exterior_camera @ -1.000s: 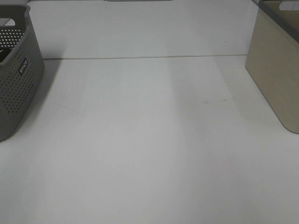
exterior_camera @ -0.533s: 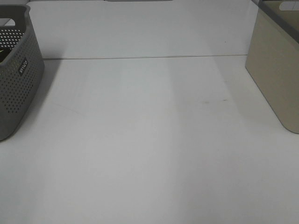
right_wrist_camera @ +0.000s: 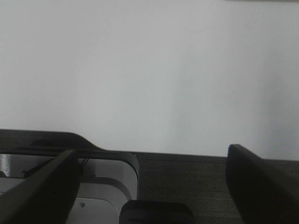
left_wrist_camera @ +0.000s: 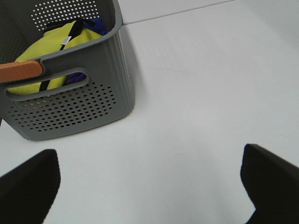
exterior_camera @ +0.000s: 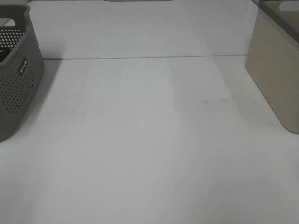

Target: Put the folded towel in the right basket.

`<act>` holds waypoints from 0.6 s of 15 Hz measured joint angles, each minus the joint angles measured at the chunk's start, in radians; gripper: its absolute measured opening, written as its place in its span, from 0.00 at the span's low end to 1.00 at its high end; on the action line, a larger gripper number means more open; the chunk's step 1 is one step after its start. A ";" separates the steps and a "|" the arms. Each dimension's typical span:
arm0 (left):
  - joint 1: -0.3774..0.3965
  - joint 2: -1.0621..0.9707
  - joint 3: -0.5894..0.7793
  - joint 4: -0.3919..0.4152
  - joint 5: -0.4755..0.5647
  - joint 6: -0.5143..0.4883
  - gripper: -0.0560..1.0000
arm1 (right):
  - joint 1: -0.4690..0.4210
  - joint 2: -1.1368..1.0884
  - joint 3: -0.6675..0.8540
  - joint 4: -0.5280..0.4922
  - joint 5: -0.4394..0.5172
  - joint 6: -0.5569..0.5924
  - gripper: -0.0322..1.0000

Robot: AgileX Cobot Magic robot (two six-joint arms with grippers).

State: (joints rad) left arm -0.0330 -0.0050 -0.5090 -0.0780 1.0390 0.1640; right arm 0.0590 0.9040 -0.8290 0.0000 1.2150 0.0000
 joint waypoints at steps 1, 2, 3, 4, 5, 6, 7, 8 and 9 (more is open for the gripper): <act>0.000 0.000 0.000 0.000 0.000 0.000 0.99 | 0.000 -0.083 0.077 0.000 0.000 0.000 0.79; 0.000 0.000 0.000 0.000 0.000 0.000 0.99 | 0.000 -0.159 0.136 0.000 0.001 0.000 0.79; 0.000 0.000 0.000 0.000 0.000 0.000 0.99 | 0.000 -0.243 0.190 0.000 0.002 0.005 0.79; 0.000 0.000 0.000 0.000 0.000 0.000 0.99 | 0.000 -0.317 0.229 0.000 -0.001 0.005 0.79; 0.000 0.000 0.000 0.000 0.000 0.000 0.99 | 0.000 -0.400 0.262 0.000 -0.024 0.005 0.79; 0.000 0.000 0.000 0.000 0.000 0.000 0.99 | 0.000 -0.472 0.283 0.000 -0.056 0.005 0.79; 0.000 0.000 0.000 0.000 0.000 0.000 0.99 | 0.000 -0.613 0.299 0.000 -0.139 0.000 0.79; 0.000 0.000 0.000 0.000 0.000 0.000 0.99 | 0.000 -0.640 0.305 0.000 -0.149 0.000 0.79; 0.000 0.000 0.000 0.000 0.000 0.000 0.99 | 0.000 -0.703 0.315 0.006 -0.153 0.000 0.79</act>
State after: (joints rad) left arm -0.0330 -0.0050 -0.5090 -0.0780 1.0390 0.1640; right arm 0.0590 0.2010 -0.5140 0.0060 1.0620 0.0000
